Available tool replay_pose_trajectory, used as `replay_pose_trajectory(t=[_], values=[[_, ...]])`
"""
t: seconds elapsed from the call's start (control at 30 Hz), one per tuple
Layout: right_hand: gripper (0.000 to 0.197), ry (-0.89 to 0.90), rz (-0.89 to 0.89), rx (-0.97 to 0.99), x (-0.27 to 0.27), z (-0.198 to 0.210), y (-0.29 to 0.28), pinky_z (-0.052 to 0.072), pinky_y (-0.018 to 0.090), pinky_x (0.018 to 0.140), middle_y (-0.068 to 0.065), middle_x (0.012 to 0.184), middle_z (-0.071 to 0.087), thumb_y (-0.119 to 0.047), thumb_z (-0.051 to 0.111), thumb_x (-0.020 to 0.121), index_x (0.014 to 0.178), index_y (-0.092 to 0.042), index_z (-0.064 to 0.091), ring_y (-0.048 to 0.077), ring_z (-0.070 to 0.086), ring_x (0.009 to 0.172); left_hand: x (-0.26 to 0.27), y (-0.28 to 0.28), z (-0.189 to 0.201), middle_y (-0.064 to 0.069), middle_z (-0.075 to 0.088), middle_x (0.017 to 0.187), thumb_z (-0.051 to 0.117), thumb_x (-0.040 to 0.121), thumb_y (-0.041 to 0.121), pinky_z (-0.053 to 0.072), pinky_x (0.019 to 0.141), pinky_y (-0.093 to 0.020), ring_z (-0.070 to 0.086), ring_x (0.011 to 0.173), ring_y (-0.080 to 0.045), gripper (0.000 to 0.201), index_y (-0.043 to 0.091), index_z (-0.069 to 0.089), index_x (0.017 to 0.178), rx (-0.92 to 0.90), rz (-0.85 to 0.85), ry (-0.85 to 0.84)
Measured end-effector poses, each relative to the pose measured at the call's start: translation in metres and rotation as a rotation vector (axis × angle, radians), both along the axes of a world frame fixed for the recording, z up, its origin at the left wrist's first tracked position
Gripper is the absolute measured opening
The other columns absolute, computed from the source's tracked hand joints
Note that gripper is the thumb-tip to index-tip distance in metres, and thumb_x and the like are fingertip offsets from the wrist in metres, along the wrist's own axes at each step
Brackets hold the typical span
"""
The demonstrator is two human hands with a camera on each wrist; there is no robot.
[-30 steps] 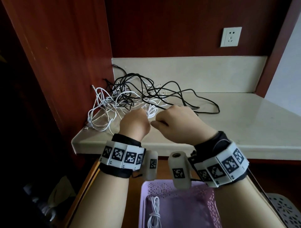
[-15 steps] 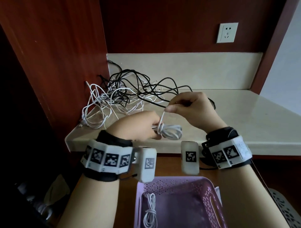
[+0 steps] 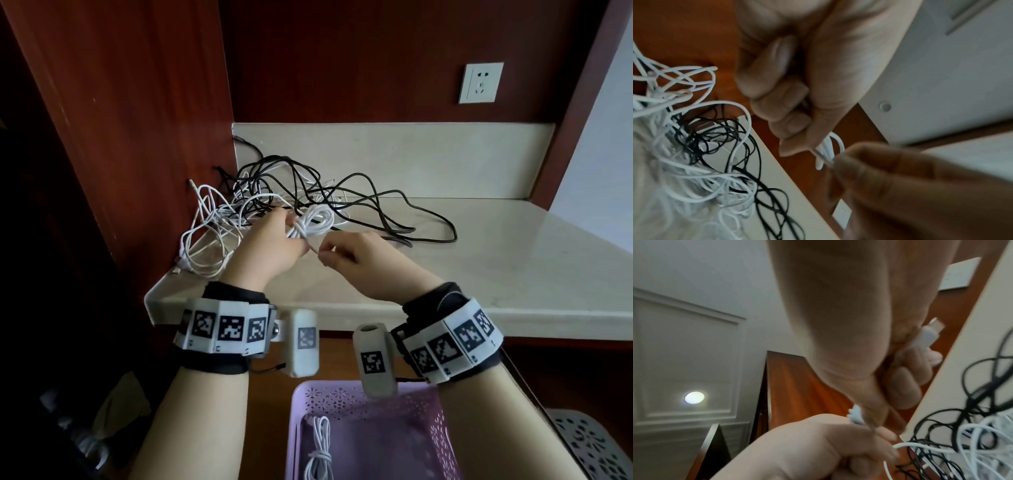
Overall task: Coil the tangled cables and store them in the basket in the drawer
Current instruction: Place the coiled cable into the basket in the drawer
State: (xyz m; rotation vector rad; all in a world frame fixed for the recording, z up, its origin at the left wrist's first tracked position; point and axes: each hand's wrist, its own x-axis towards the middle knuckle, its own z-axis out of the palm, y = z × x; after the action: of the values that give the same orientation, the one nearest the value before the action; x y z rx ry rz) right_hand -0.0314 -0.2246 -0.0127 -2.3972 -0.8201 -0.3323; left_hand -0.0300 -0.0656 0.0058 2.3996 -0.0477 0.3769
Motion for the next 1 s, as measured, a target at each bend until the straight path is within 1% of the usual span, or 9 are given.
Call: replay_pose_trajectory(t=[0.1,0.17,0.3,0.43,0.53,0.6,0.73,0.87,1.0], values=[[0.021,-0.118,-0.118,-0.284,-0.009,0.009,0.004,0.032,0.031,0.061,-0.001,0.071,0.046,-0.025,0.047,0.096,0.076,-0.018,0.048,0.023,0.041,0.069,0.001,-0.011,-0.009,-0.006,0.057,0.1,0.053,0.092,0.018,0.036,0.065,-0.029,0.055,0.086,-0.024,0.009,0.014,0.055,0.1,0.193,-0.015,0.056],[0.028,-0.148,-0.15,-0.359,-0.013,0.014,0.004,0.03,0.031,0.063,-0.001,0.072,0.042,-0.03,0.045,0.097,0.071,-0.02,0.041,0.023,0.039,0.072,0.001,-0.018,-0.013,-0.013,0.061,0.104,0.042,0.095,0.012,0.038,0.068,-0.032,0.057,0.088,-0.029,0.018,0.015,0.053,0.08,0.356,-0.04,0.05],[0.035,-0.086,-0.124,-0.353,-0.015,0.02,-0.001,0.032,0.032,0.06,-0.005,0.063,0.044,-0.031,0.051,0.094,0.062,-0.02,0.043,0.022,0.043,0.069,-0.005,-0.031,-0.021,-0.009,0.061,0.117,0.038,0.096,0.009,0.041,0.082,-0.032,0.057,0.111,-0.031,0.027,0.012,0.059,0.113,0.636,-0.01,-0.092],[0.017,0.06,-0.052,-0.233,-0.016,0.023,-0.018,0.036,0.015,0.058,-0.007,0.069,0.059,-0.017,0.054,0.091,0.079,-0.016,0.065,0.007,0.047,0.062,-0.002,-0.036,-0.031,-0.005,0.062,0.114,0.04,0.096,0.014,0.035,0.076,-0.027,0.058,0.108,-0.029,0.025,0.018,0.061,0.11,0.736,-0.068,-0.111],[0.015,-0.039,-0.052,-0.157,-0.009,0.021,-0.025,0.04,0.023,0.064,-0.002,0.074,0.065,-0.017,0.058,0.09,0.083,-0.012,0.071,0.009,0.05,0.067,-0.001,-0.043,-0.033,-0.008,0.062,0.113,0.042,0.097,0.011,0.033,0.071,-0.028,0.059,0.105,-0.031,0.022,0.012,0.058,0.112,0.803,-0.157,-0.11],[0.012,-0.07,-0.067,-0.013,-0.003,0.018,-0.032,0.045,0.031,0.07,0.0,0.079,0.07,-0.018,0.064,0.087,0.084,-0.013,0.074,0.014,0.058,0.074,-0.002,-0.043,-0.03,-0.007,0.061,0.106,0.045,0.095,0.009,0.032,0.07,-0.027,0.059,0.103,-0.031,0.021,0.013,0.058,0.111,0.772,-0.207,-0.124],[0.011,0.004,-0.028,0.29,0.004,0.012,-0.042,0.039,0.014,0.06,-0.008,0.066,0.062,-0.015,0.07,0.083,0.075,-0.022,0.071,0.003,0.051,0.06,-0.007,-0.035,-0.017,0.005,0.049,0.07,0.056,0.089,0.011,0.032,0.062,-0.026,0.055,0.075,-0.022,0.011,0.02,0.061,0.086,0.564,-0.344,-0.088],[0.017,0.123,0.092,0.479,0.008,0.006,-0.042,0.042,0.012,0.06,-0.011,0.063,0.065,-0.007,0.065,0.085,0.076,-0.021,0.067,0.0,0.053,0.06,-0.012,-0.027,-0.004,-0.005,0.063,0.075,0.069,0.084,0.015,0.037,0.062,-0.027,0.051,0.066,-0.016,0.006,0.013,0.064,0.082,0.316,-0.56,-0.004],[0.015,0.283,0.267,0.677,0.008,0.001,-0.038,0.043,0.017,0.054,-0.007,0.069,0.067,0.002,0.064,0.08,0.088,-0.008,0.055,0.01,0.056,0.059,-0.014,-0.013,0.008,0.016,0.063,0.084,0.076,0.065,0.046,0.043,0.071,-0.022,0.056,0.07,0.004,0.036,0.035,0.055,0.093,0.032,-0.677,0.123]])
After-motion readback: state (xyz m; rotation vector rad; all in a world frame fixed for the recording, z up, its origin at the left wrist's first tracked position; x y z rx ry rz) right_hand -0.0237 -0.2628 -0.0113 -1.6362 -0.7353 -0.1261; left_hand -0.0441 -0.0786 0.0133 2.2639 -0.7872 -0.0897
